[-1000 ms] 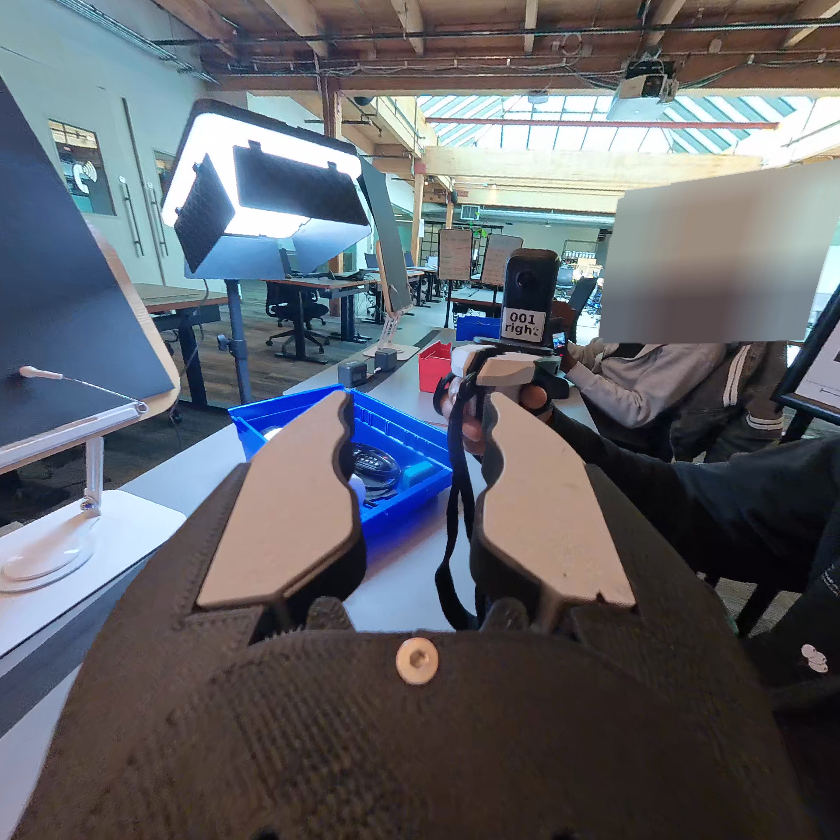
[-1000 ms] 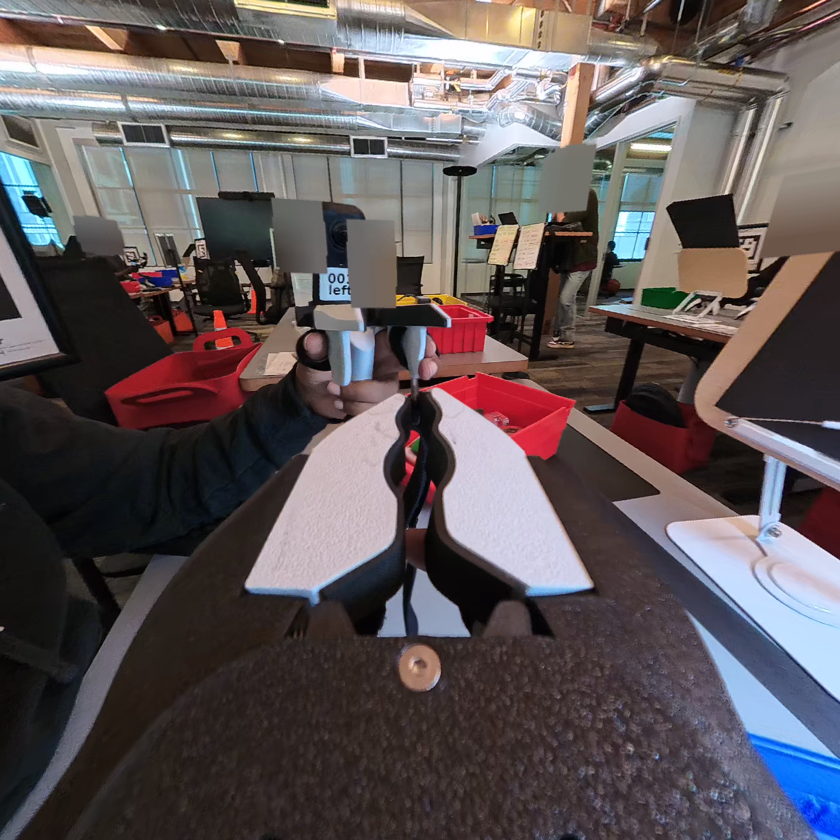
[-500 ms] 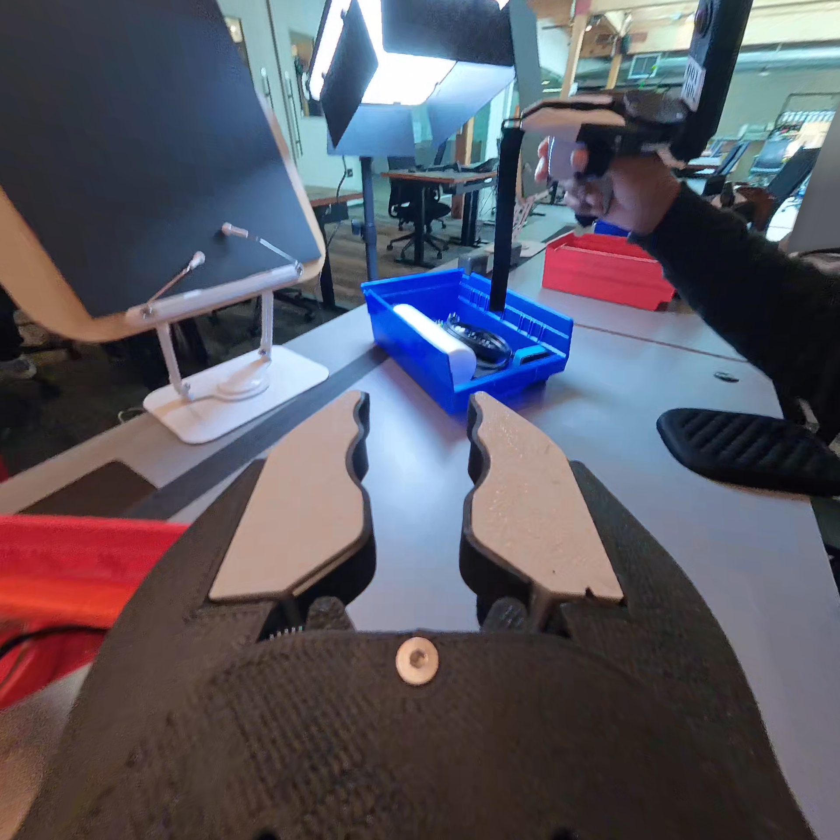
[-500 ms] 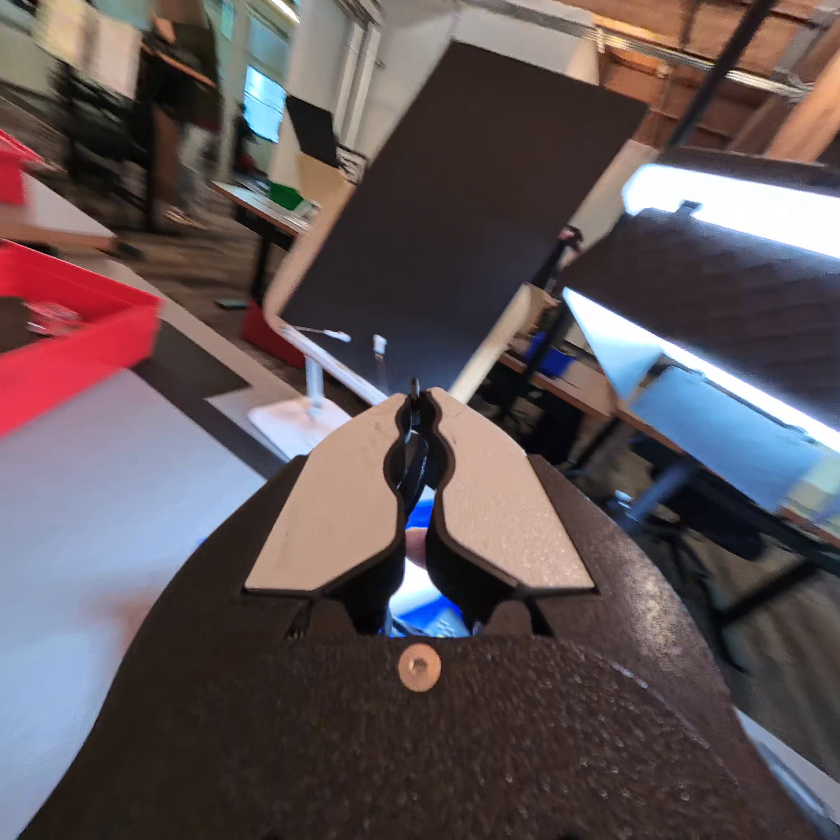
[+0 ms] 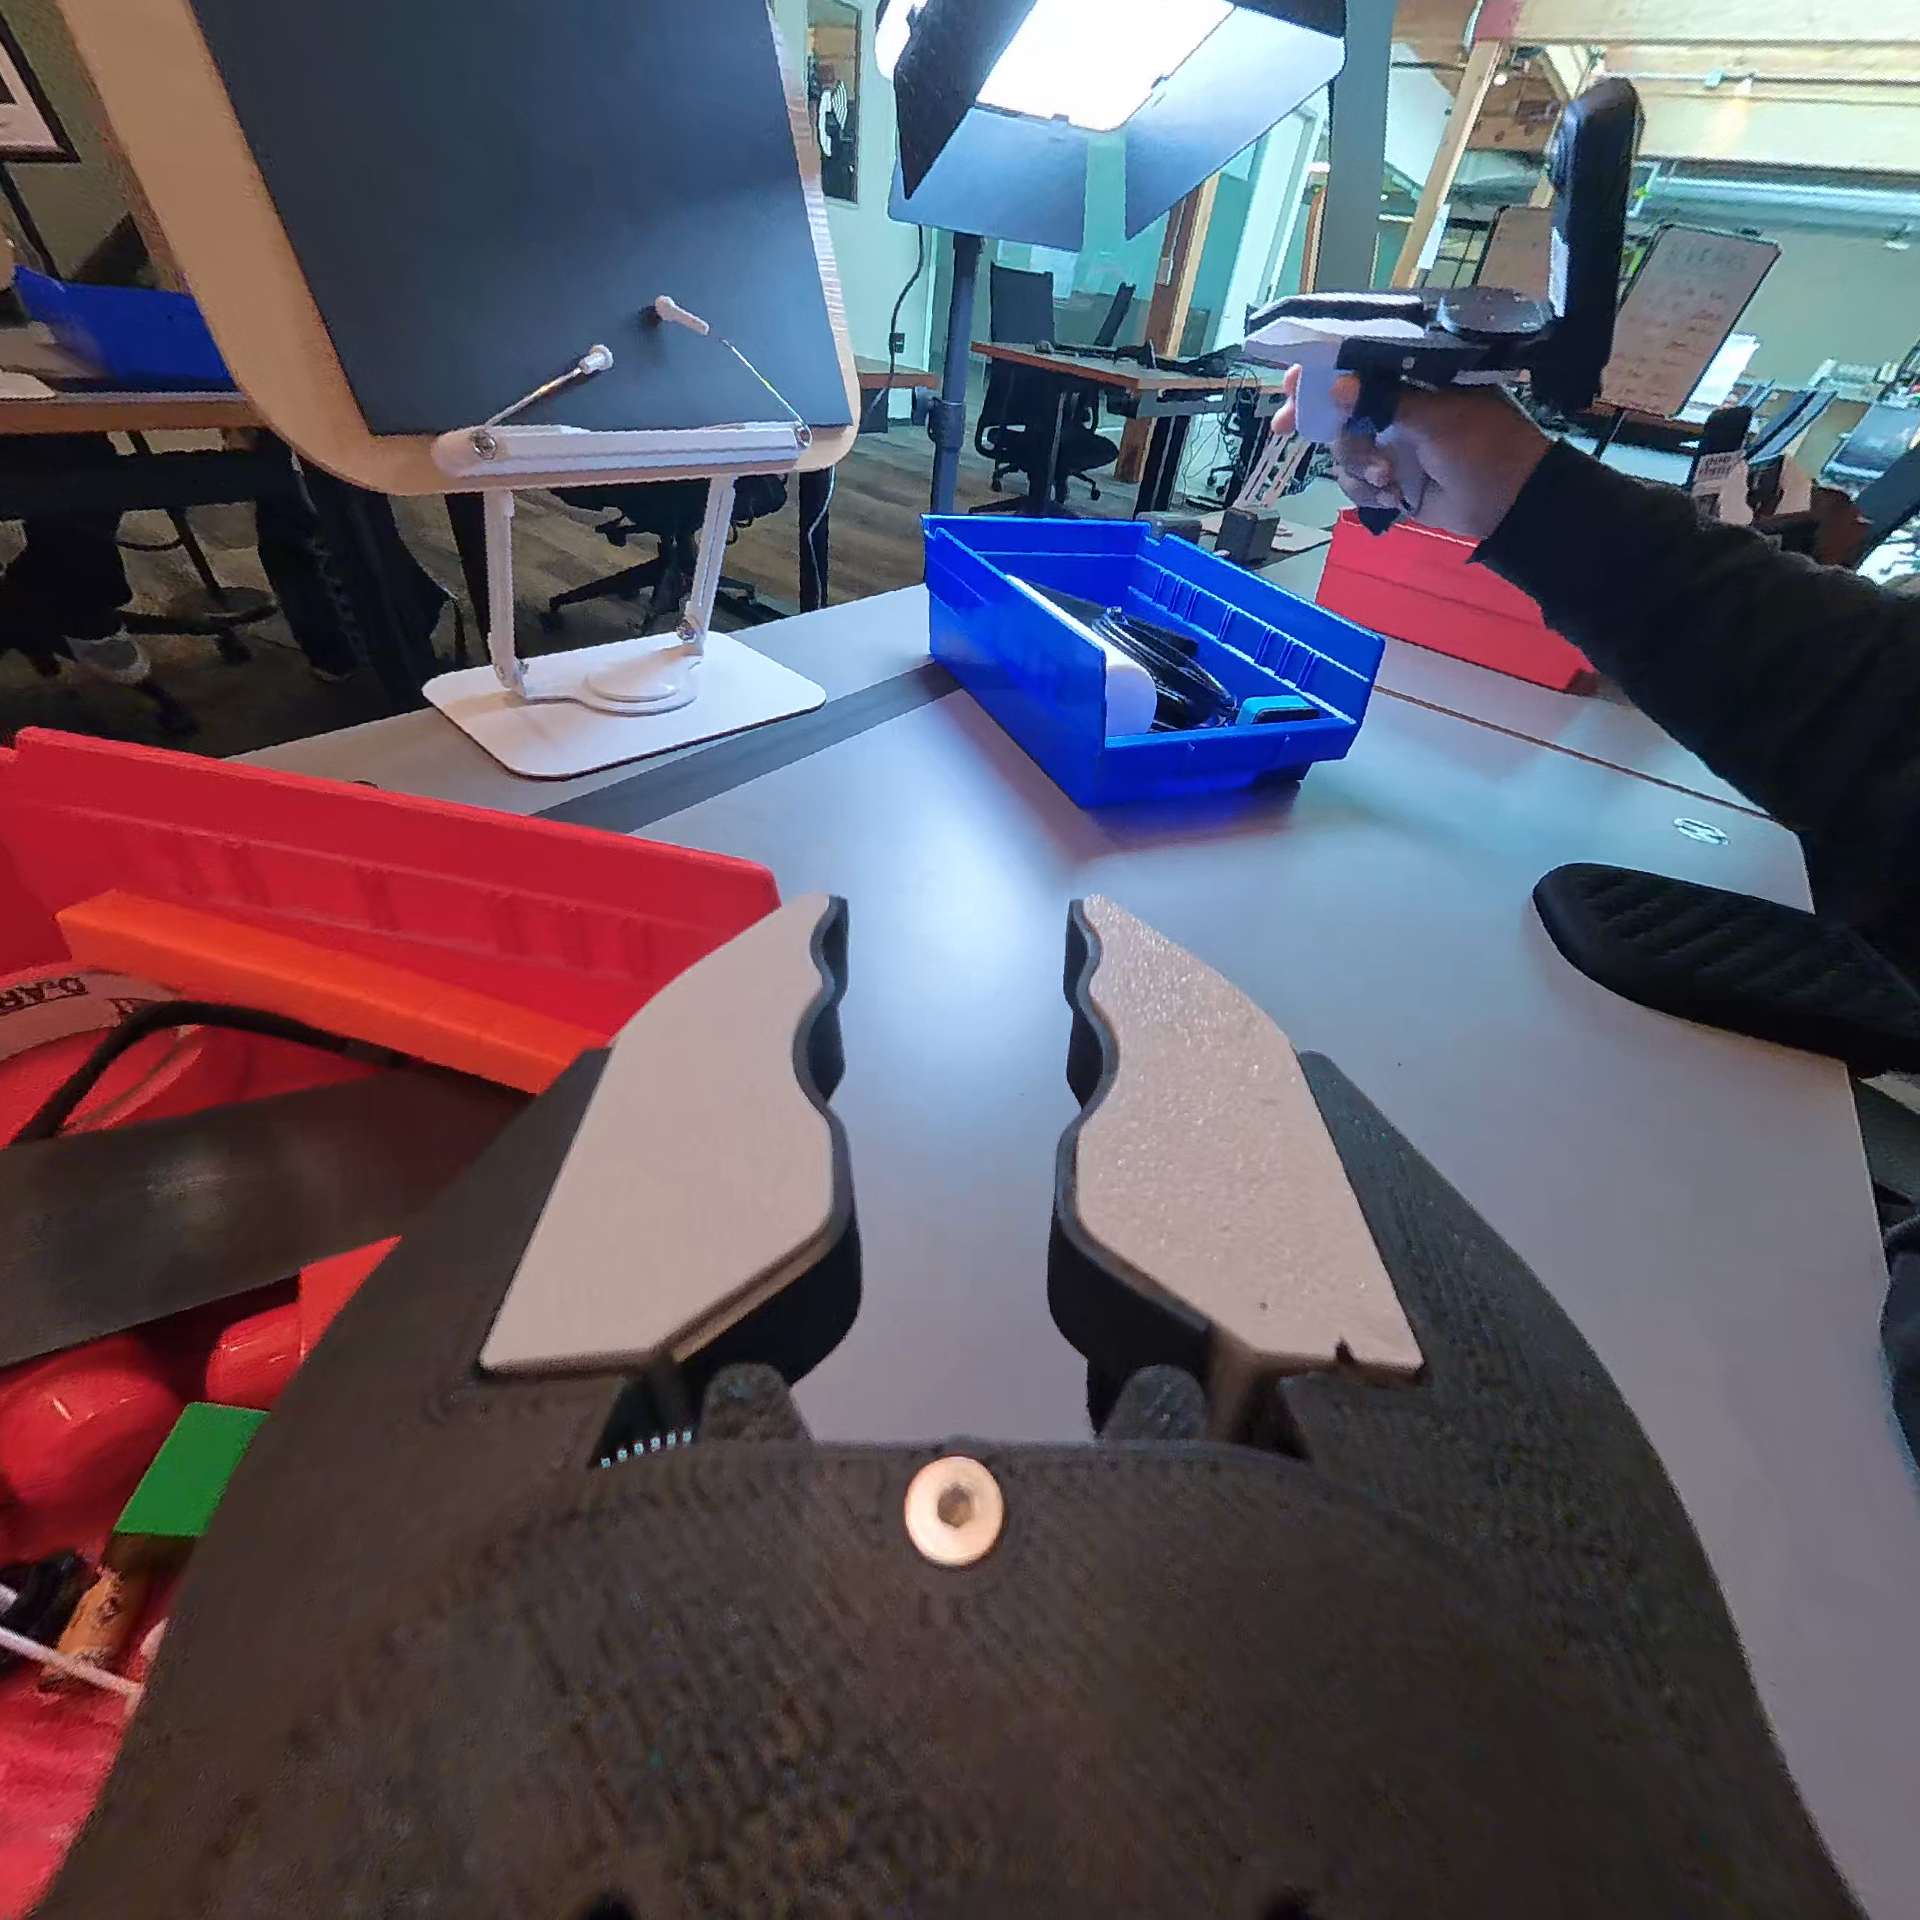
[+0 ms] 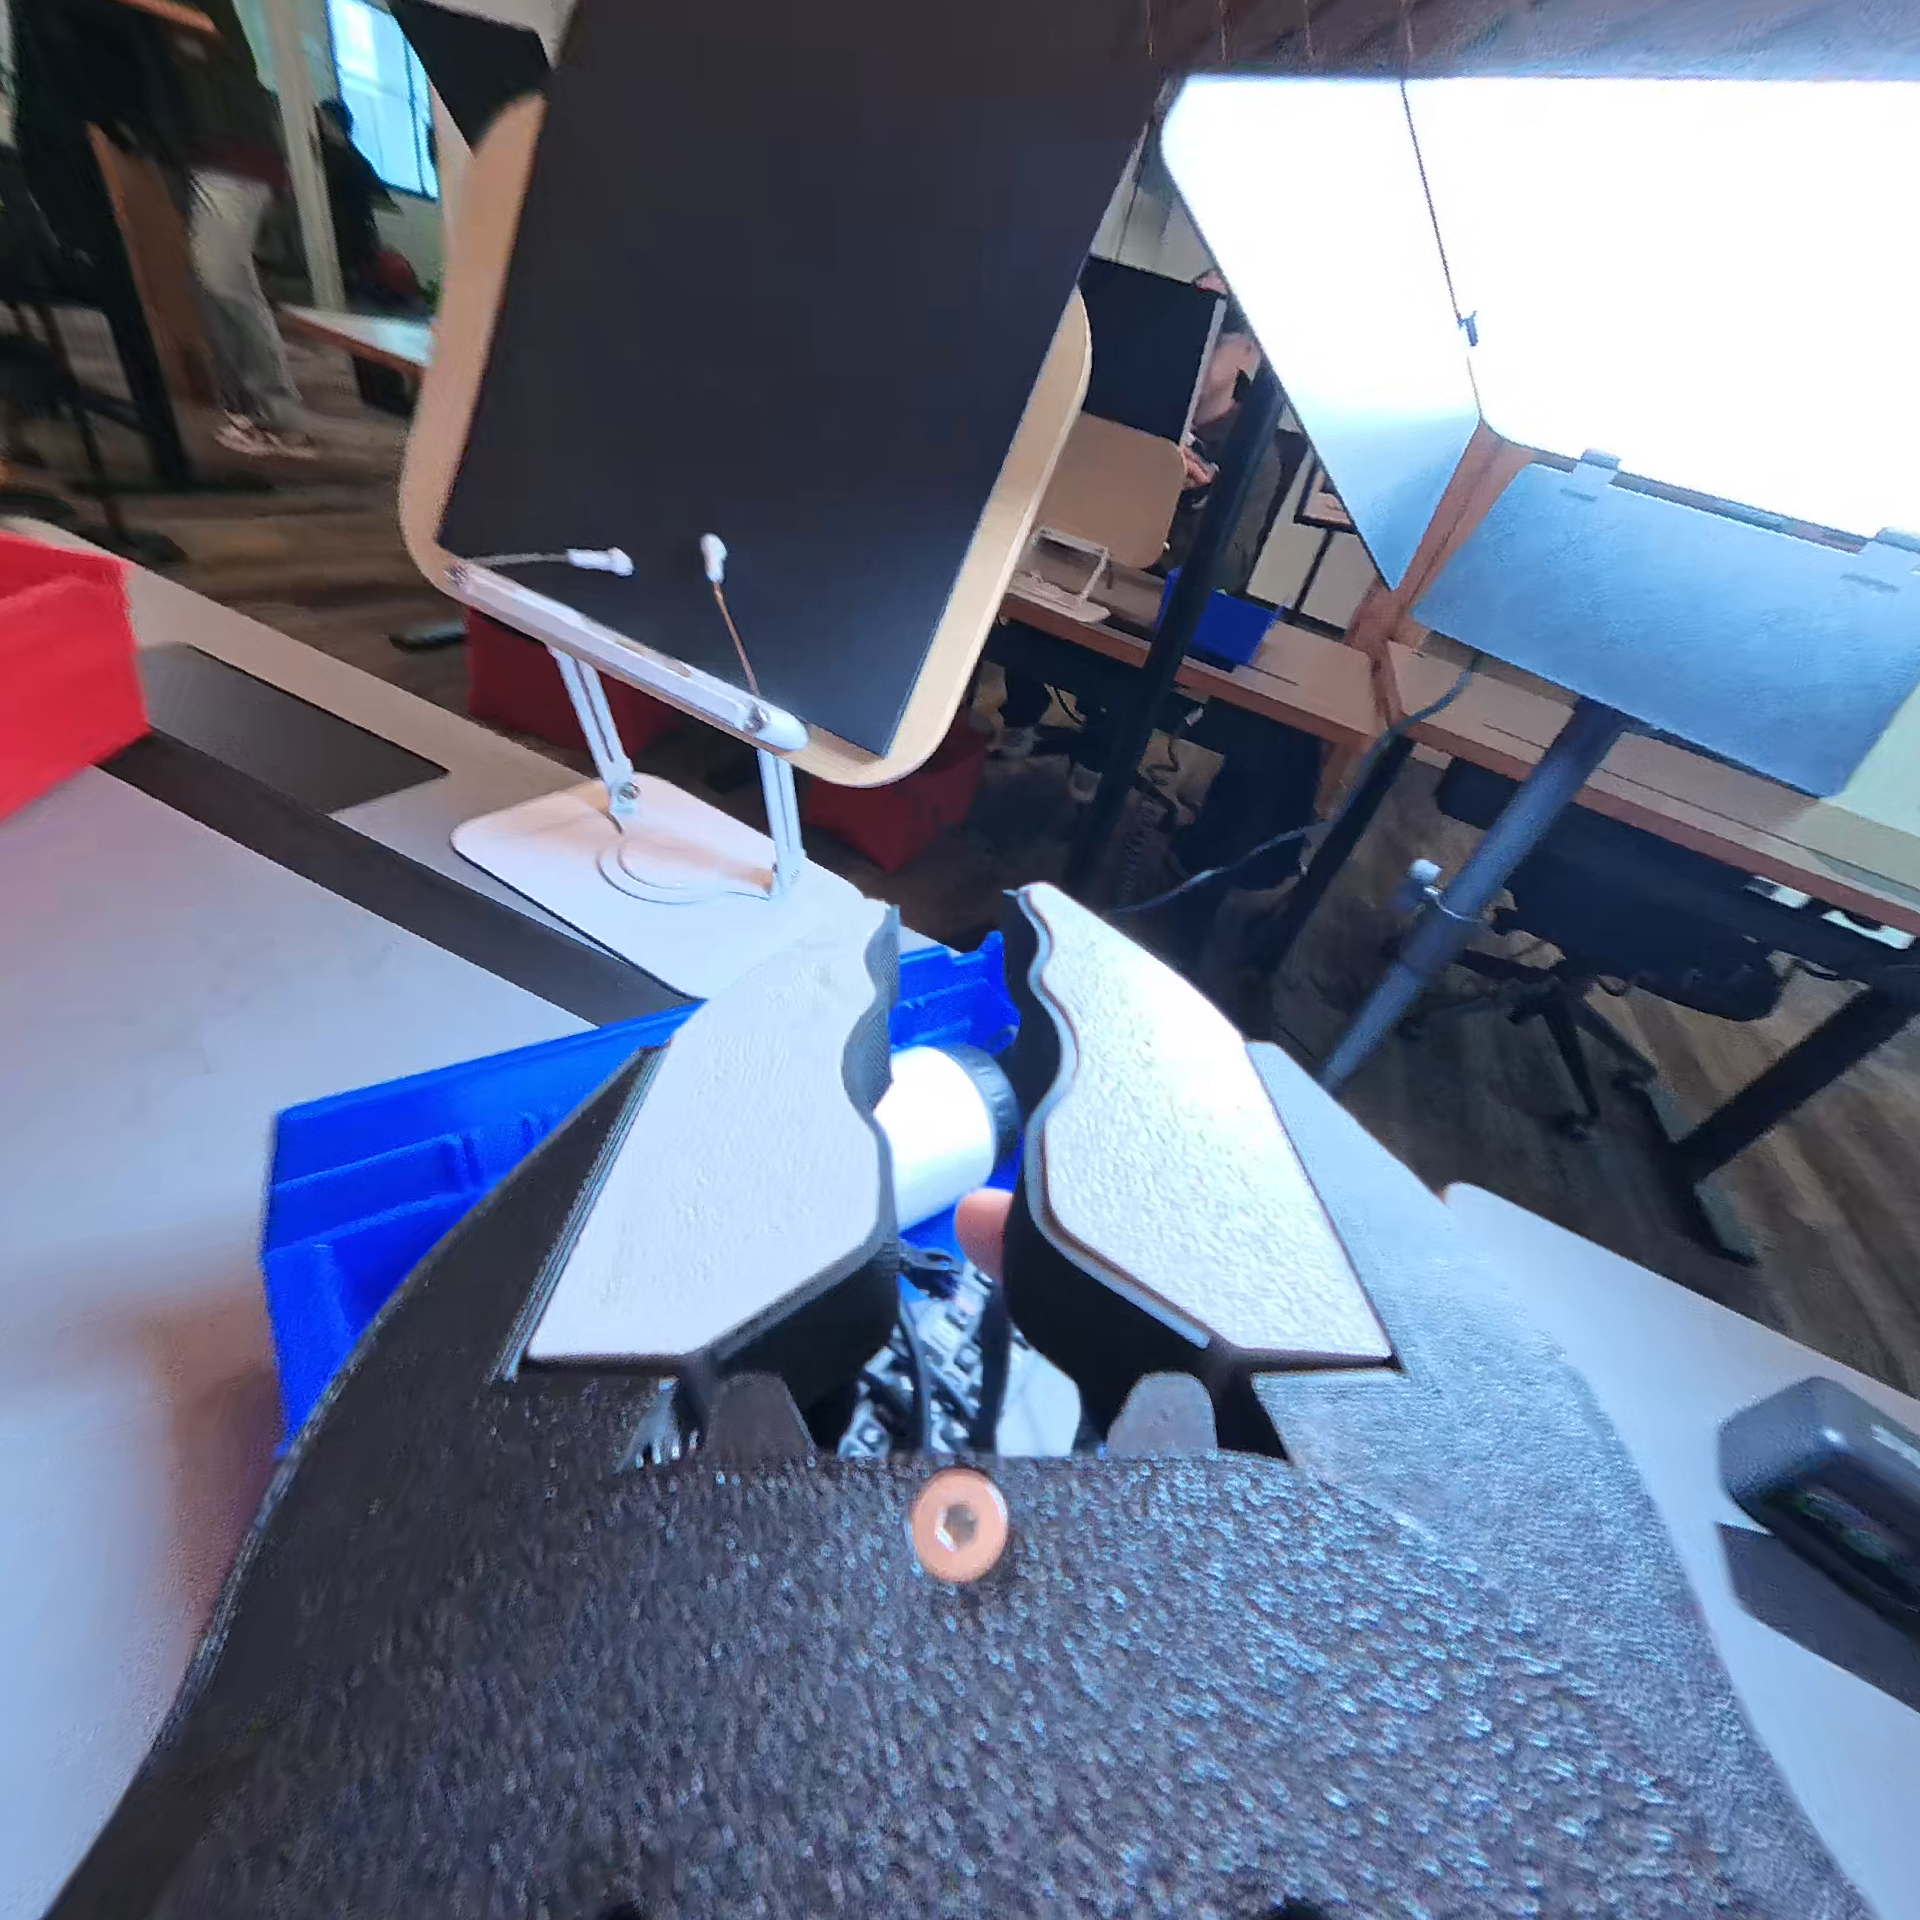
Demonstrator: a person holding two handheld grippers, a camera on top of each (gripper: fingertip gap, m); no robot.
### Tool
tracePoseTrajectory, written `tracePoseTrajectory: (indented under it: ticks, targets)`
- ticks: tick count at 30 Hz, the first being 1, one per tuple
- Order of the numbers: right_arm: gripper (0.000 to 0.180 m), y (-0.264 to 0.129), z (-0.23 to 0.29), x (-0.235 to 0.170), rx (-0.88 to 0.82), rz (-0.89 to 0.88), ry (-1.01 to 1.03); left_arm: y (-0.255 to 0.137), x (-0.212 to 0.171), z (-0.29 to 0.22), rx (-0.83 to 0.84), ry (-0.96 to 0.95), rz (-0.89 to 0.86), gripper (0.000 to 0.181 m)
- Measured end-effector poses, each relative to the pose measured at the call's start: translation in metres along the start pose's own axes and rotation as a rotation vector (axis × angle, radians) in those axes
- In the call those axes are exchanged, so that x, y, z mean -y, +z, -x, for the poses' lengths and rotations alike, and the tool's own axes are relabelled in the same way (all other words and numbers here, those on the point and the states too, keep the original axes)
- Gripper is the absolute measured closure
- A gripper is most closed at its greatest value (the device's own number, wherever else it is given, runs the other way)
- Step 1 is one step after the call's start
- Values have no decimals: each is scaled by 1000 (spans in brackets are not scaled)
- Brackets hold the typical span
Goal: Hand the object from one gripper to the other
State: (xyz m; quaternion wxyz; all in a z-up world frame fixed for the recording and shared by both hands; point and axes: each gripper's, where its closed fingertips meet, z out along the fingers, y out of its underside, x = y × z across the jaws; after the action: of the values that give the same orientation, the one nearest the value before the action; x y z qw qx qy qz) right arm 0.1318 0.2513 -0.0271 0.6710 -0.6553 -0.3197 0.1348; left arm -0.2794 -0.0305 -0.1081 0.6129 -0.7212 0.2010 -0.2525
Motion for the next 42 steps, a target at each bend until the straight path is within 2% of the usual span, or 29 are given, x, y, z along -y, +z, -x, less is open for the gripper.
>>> tracePoseTrajectory:
  ticks: [8, 14, 19, 23, 28, 32, 37, 42]
  targets:
    - [152, -62, 64, 8, 136, -176, 237, -11, 2, 14, 62, 0, -30, 143]
    - [149, -100, 127, -27, 231, -154, 301, -30, 10, 40, 187, 41, -20, 146]
    - [149, -105, 155, -57, 266, -116, 266, -45, 12, 75, 305, 59, 53, 149]
    - [150, -101, 165, -63, 309, -126, 267, -45, 3, 108, 352, 240, 288, 151]
    - [151, -97, 173, -74, 347, -106, 270, -39, -27, 157, 373, 604, 789, 149]
    - [153, -95, 174, -82, 352, -84, 280, -35, -58, 187, 291, 824, 1136, 146]
    - [156, -95, 172, -88, 348, -73, 285, -22, -91, 199, 167, 940, 1305, 145]
    - [158, -94, 171, -92, 350, -62, 293, -11, -102, 207, 127, 1010, 1336, 148]
